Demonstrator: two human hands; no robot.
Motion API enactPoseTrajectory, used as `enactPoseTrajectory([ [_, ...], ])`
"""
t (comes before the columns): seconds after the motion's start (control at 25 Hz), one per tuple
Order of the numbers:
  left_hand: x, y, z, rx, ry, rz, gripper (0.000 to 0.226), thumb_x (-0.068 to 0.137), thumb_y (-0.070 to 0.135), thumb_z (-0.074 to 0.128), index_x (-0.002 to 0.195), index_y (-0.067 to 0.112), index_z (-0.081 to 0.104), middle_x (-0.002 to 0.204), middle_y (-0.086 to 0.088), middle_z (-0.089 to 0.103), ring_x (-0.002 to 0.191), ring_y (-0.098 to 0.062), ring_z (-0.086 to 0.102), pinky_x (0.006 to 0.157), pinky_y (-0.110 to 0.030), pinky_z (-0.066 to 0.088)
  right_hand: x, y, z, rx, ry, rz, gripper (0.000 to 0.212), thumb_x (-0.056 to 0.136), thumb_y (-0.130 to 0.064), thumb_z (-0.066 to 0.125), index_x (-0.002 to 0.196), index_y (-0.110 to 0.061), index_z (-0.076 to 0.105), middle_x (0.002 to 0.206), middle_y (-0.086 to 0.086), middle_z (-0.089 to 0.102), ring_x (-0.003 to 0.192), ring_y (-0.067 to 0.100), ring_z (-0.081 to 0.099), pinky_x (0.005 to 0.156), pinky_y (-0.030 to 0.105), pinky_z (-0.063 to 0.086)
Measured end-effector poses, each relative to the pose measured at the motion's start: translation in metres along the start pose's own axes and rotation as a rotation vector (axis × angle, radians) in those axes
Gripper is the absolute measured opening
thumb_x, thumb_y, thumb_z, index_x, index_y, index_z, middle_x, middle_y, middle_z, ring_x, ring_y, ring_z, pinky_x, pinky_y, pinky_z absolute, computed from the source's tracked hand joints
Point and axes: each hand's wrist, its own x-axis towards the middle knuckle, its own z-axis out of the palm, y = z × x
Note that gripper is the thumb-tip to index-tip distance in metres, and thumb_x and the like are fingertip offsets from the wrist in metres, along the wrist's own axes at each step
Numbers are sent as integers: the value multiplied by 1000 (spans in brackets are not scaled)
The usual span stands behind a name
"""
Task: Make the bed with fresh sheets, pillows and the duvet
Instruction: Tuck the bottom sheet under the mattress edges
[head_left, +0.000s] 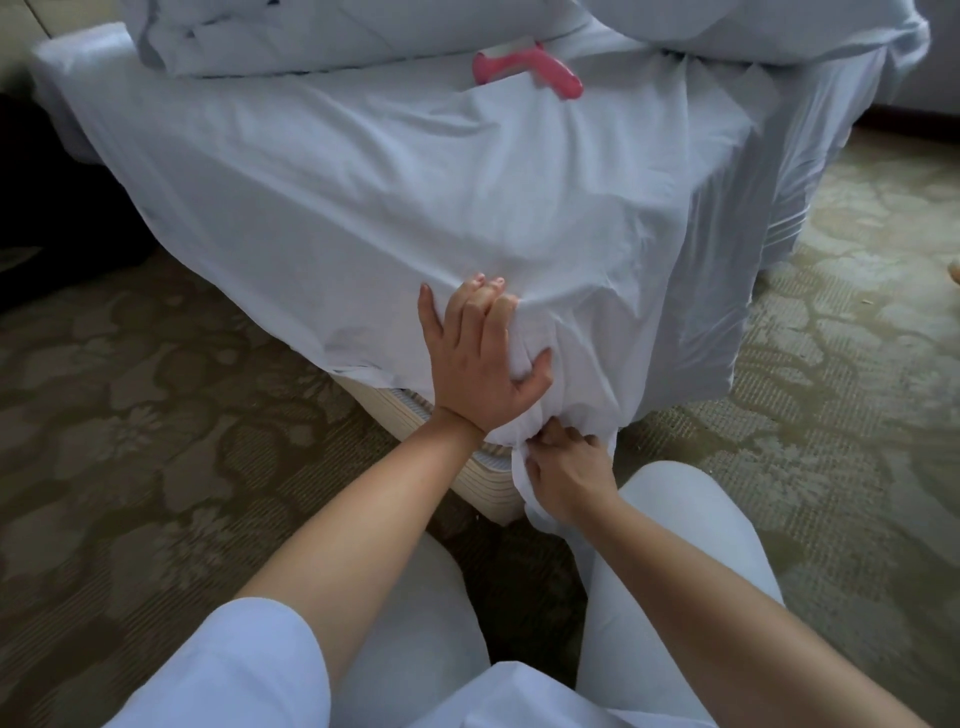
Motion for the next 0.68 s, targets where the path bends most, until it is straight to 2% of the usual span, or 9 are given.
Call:
enactPoseTrajectory([
  [0.08, 1, 0, -2, 4, -4, 1, 50, 76, 43, 58, 110, 8, 47, 110, -18, 63, 117, -32, 51, 104, -65, 27, -4, 0, 0, 32, -52, 5, 37, 95, -29, 45, 130, -18, 47, 131, 3, 42, 104, 28, 52, 81, 37, 40],
  [0.12, 2, 0, -3, 7, -7, 2, 51, 76, 43, 59, 110, 8, 47, 111, -18, 63, 117, -32, 51, 104, -65, 26, -6, -1, -1, 68, -15, 10, 34, 94, -29, 48, 126, -18, 51, 127, 2, 47, 102, 28, 54, 79, 36, 41],
  [0.24, 2, 1, -5, 15, -30, 4, 55, 74, 44, 61, 113, 8, 47, 112, -18, 62, 118, -31, 49, 105, -65, 26, -10, -4, 0, 153, 178, 13, 12, 84, -23, 63, 91, -16, 69, 93, 0, 68, 84, 25, 63, 68, 33, 46],
  [0.32, 2, 2, -5, 36, -32, 6, 57, 74, 45, 61, 115, 7, 47, 111, -18, 62, 117, -31, 49, 104, -65, 26, -14, -3, 3, 138, 191, -57, 23, 80, -19, 66, 102, -16, 70, 101, -1, 70, 97, 24, 64, 80, 36, 50],
  [0.36, 2, 2, -4, 40, -29, 7, 58, 74, 45, 61, 115, 7, 47, 111, -18, 62, 117, -32, 49, 104, -65, 26, -16, -4, 4, 117, 109, -72, 36, 84, -20, 61, 119, -15, 64, 118, 1, 65, 114, 23, 57, 93, 38, 45],
  [0.44, 1, 3, -4, 45, -32, 4, 57, 74, 45, 60, 115, 7, 48, 110, -18, 61, 117, -32, 49, 104, -65, 26, -15, -5, 5, 99, -73, -54, 53, 94, -26, 46, 145, -14, 36, 149, 1, 38, 140, 20, 29, 114, 41, 21],
  [0.52, 2, 5, -3, 60, -29, -11, 57, 75, 45, 59, 115, 7, 47, 110, -19, 61, 117, -32, 48, 104, -65, 26, -11, -10, 4, 90, -150, -9, 64, 95, -30, 42, 152, -15, 15, 158, 0, 15, 146, 17, 6, 118, 40, 3],
  [0.6, 2, 5, -4, 50, -36, -6, 58, 75, 46, 59, 116, 7, 47, 111, -19, 60, 117, -33, 48, 104, -65, 27, -14, -15, 5, 99, -224, 15, 77, 93, -28, 47, 153, -15, 1, 160, -1, -2, 146, 16, -8, 117, 40, -6],
  [0.68, 2, 4, -7, 69, -59, 22, 60, 75, 47, 60, 117, 7, 46, 114, -18, 59, 119, -33, 47, 104, -65, 27, -17, -11, 7, 111, -203, -1, 80, 90, -24, 52, 153, -16, 3, 160, -1, 0, 147, 16, -7, 117, 40, -5],
])
